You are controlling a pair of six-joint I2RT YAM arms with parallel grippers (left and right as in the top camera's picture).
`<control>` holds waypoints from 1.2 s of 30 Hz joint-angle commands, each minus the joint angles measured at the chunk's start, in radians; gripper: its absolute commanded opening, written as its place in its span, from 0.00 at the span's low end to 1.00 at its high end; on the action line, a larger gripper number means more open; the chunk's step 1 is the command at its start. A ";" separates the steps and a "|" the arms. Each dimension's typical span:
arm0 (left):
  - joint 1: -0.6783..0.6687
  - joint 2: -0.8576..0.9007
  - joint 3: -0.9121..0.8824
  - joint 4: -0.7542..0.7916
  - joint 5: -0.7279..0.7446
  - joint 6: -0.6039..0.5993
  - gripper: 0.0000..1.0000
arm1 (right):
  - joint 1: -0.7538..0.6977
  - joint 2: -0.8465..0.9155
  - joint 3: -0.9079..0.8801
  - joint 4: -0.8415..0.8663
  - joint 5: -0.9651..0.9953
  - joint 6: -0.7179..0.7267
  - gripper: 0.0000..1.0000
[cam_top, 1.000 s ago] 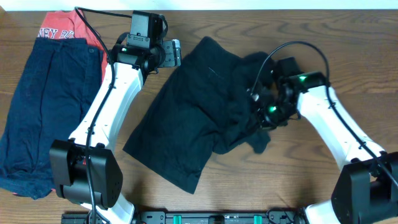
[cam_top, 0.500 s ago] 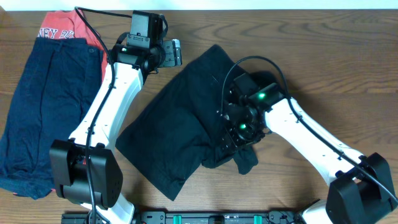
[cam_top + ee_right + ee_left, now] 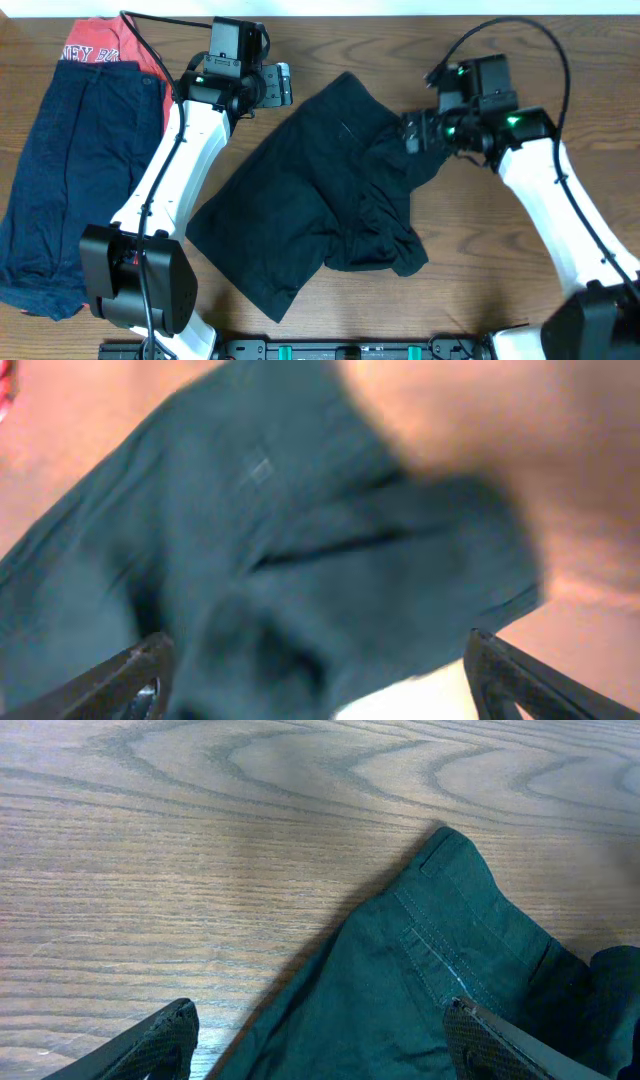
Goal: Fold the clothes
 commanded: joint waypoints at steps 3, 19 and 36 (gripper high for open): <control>0.004 0.008 0.005 0.003 -0.005 0.018 0.80 | -0.037 0.148 0.008 0.102 0.056 0.002 0.91; 0.004 0.010 -0.006 0.003 -0.005 0.017 0.80 | -0.033 0.387 0.008 0.225 0.150 0.057 0.16; 0.004 0.011 -0.007 0.003 -0.005 0.017 0.80 | -0.088 0.168 0.022 -0.061 0.114 0.111 0.01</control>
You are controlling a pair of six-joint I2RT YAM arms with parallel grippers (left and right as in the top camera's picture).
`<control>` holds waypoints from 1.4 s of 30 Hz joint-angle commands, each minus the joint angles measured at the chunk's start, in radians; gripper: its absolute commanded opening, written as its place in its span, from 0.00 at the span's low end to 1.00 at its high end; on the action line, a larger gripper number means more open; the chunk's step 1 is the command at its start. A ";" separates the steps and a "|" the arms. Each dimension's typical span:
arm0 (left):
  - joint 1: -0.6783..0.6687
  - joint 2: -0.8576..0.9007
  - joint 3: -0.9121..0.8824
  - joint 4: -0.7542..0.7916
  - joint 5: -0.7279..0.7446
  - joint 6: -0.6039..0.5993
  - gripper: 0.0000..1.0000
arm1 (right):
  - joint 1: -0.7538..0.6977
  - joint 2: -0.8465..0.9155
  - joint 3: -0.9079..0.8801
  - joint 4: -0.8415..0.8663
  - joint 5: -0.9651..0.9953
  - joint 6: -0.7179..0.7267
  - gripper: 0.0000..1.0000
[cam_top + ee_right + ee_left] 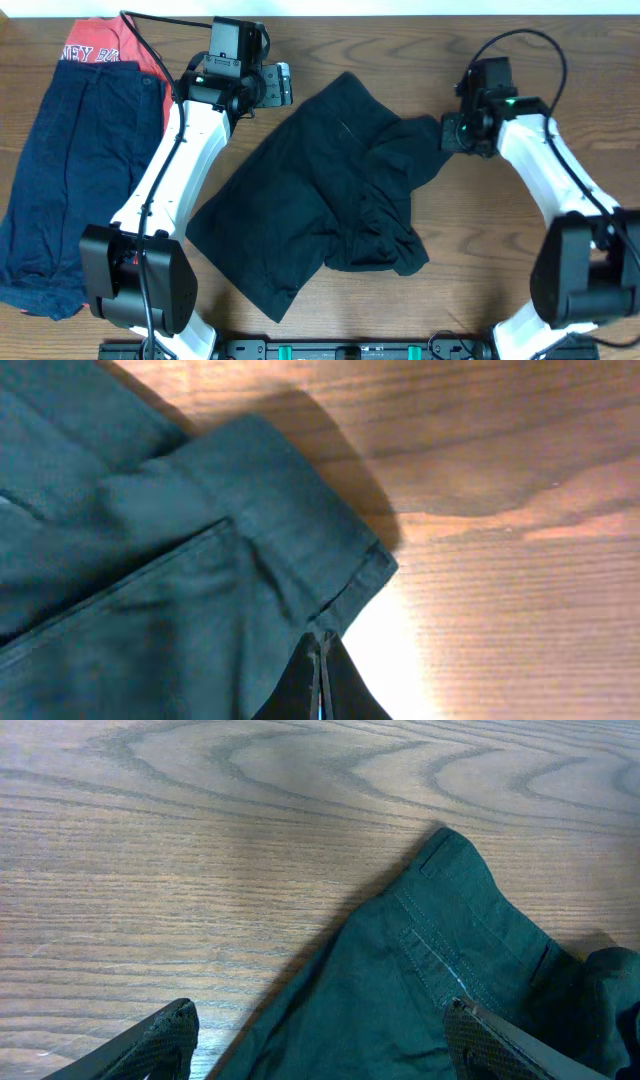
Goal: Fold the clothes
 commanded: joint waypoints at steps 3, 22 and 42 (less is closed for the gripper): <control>0.004 0.011 -0.007 0.000 -0.005 0.017 0.80 | 0.048 -0.014 0.017 0.025 -0.079 0.016 0.13; 0.058 0.011 -0.007 -0.038 -0.005 0.013 0.80 | 0.323 0.095 0.017 0.294 0.063 0.016 0.88; 0.058 0.011 -0.007 -0.039 -0.005 0.013 0.80 | 0.163 0.072 0.253 -0.357 0.242 0.095 0.01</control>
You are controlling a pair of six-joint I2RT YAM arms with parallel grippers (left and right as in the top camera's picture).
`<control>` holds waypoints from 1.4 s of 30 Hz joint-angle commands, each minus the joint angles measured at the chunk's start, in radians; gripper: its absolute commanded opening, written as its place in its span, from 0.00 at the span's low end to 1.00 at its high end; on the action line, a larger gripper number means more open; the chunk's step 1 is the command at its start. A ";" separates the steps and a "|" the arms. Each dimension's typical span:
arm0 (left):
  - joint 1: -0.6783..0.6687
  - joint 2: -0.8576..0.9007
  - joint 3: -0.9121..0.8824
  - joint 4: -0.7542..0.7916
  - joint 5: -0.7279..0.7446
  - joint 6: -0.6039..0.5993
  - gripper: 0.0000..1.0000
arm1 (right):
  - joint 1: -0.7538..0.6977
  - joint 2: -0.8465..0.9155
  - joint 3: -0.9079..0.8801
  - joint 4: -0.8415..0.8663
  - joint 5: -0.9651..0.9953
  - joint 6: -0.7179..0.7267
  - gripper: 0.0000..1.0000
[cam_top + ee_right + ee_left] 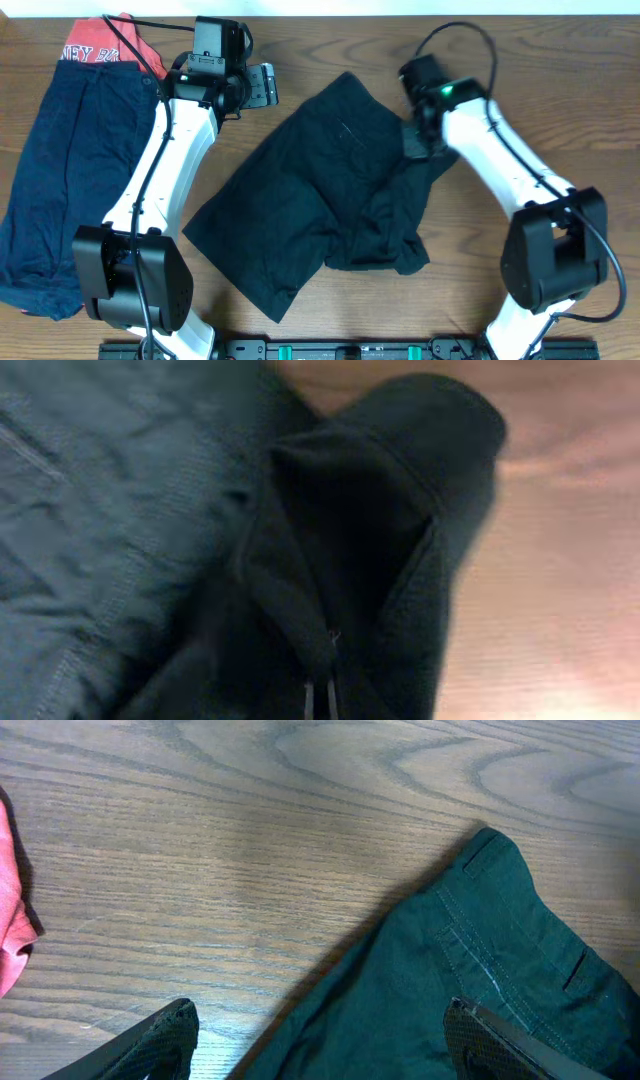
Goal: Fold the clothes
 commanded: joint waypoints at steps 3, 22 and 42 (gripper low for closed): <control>0.002 0.011 -0.006 -0.002 -0.005 0.014 0.80 | -0.079 -0.056 0.032 -0.120 -0.045 0.024 0.01; 0.002 0.011 -0.006 0.001 -0.005 0.014 0.80 | -0.133 -0.117 -0.010 -0.041 -0.206 -0.148 0.88; 0.002 0.011 -0.006 0.001 -0.005 0.013 0.80 | 0.042 0.198 -0.006 0.455 -0.383 -0.367 0.80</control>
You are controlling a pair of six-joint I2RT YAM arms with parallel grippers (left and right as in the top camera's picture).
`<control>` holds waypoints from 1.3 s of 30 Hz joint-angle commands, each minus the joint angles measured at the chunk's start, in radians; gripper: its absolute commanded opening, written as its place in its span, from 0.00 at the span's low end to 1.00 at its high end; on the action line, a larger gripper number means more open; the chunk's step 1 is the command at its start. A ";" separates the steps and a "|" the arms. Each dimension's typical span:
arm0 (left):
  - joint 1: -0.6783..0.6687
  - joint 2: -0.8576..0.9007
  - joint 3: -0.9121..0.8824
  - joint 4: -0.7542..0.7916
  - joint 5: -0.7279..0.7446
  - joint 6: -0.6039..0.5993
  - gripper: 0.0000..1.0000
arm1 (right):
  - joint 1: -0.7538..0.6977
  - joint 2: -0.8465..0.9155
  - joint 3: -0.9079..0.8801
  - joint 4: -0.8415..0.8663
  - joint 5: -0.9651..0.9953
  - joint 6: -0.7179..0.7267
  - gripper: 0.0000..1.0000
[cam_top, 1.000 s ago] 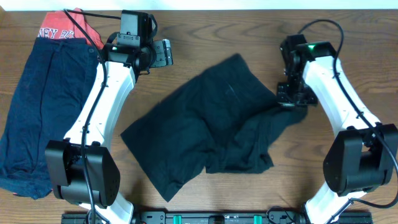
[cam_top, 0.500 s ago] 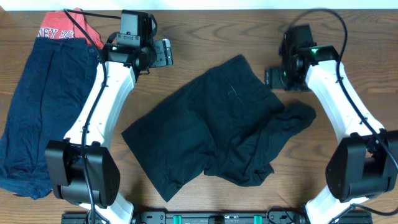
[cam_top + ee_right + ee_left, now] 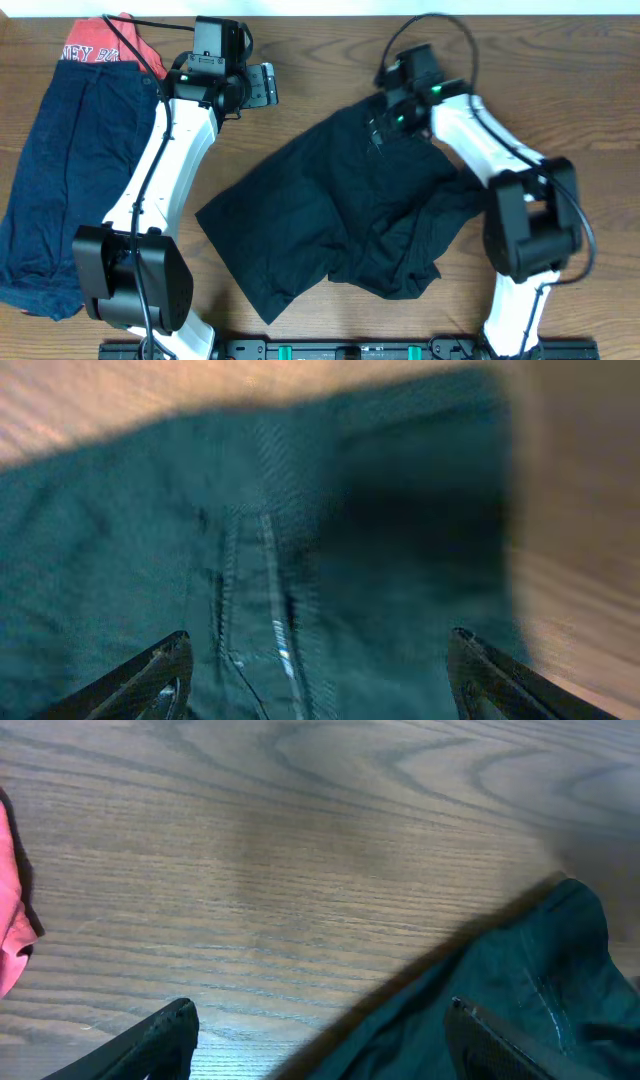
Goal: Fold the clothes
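A dark green pair of shorts (image 3: 330,210) lies crumpled across the middle of the table, its right part spread out toward the right arm. My right gripper (image 3: 383,118) hovers open over the top edge of the shorts; in the blurred right wrist view the cloth with its seam (image 3: 275,560) fills the space under the open gripper (image 3: 320,655). My left gripper (image 3: 262,85) stands open above bare wood, up and to the left of the shorts. In the left wrist view the corner of the shorts (image 3: 520,990) reaches in from the right beside the gripper (image 3: 320,1020).
A navy garment (image 3: 70,170) lies flat at the left edge, with a red printed garment (image 3: 95,45) under its far end, whose edge shows in the left wrist view (image 3: 12,935). Bare wooden table (image 3: 560,60) surrounds the shorts.
My right gripper was shut on a fold of the shorts; now it is open, farther up and left. The shorts' right part lies spread wider to the right. The left arm has not moved.
My right gripper hung open over the shorts' right flap, then was shut on that flap's corner at the right. Later it held the cloth bunched nearer the middle. Now it is open and the shorts lie wider. The left arm shifted slightly left and stayed open.
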 commanded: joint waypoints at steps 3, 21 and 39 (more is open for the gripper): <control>0.002 0.011 -0.006 -0.002 -0.005 0.013 0.80 | 0.047 0.059 0.003 0.028 -0.020 -0.084 0.81; 0.002 0.011 -0.006 -0.002 -0.005 0.013 0.80 | 0.040 0.386 0.003 0.409 0.300 -0.051 0.86; 0.001 0.011 -0.034 -0.021 -0.005 0.001 0.80 | -0.256 0.433 0.188 0.646 0.219 0.182 0.85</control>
